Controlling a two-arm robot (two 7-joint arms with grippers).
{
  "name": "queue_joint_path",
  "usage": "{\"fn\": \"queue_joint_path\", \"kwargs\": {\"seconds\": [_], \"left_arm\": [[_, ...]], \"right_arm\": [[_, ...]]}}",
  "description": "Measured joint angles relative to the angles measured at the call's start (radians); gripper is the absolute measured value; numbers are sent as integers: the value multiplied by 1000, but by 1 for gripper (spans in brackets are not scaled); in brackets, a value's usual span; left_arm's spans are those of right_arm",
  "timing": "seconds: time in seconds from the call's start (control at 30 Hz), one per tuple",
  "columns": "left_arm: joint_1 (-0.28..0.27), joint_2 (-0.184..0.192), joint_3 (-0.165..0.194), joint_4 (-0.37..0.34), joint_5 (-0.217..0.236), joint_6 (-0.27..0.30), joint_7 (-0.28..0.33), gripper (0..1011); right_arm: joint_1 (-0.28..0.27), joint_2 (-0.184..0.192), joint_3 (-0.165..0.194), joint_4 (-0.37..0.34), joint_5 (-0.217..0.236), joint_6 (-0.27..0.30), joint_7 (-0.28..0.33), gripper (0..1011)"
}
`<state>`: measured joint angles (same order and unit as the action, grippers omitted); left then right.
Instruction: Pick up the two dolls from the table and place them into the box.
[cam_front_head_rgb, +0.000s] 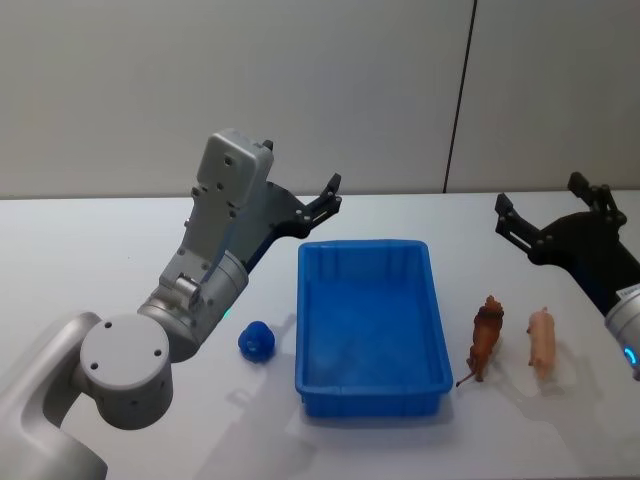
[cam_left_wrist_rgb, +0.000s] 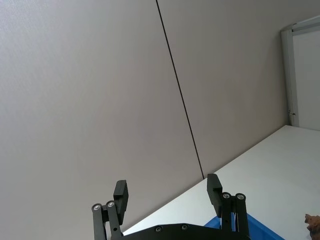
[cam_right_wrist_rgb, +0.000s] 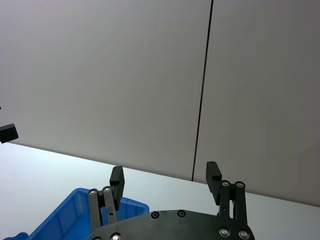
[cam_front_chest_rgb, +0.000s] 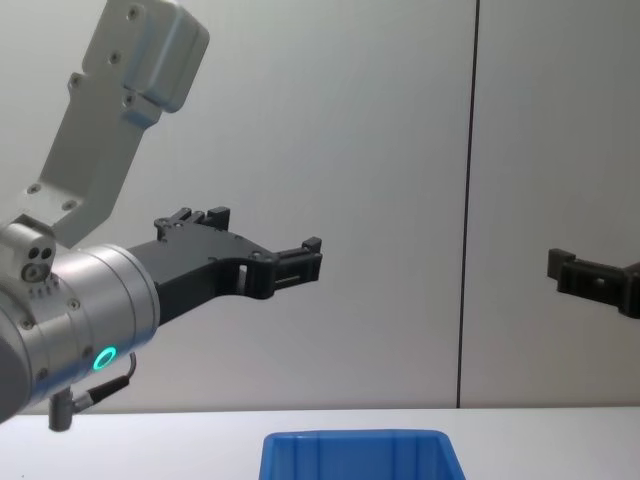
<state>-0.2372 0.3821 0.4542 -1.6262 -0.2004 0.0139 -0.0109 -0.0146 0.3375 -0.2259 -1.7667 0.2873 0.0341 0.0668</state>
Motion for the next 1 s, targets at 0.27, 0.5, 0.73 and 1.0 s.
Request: {"fn": "queue_joint_path", "kwargs": {"seconds": [0.27,0.5,0.73,1.0], "left_arm": [[0,0,0,0,0,0,0,1001],[0,0,0,0,0,0,0,1001],[0,0,0,0,0,0,0,1001],[0,0,0,0,0,0,0,1001]], "right_arm": [[0,0,0,0,0,0,0,1001],[0,0,0,0,0,0,0,1001],[0,0,0,0,0,0,0,1001],[0,0,0,0,0,0,0,1001]]}}
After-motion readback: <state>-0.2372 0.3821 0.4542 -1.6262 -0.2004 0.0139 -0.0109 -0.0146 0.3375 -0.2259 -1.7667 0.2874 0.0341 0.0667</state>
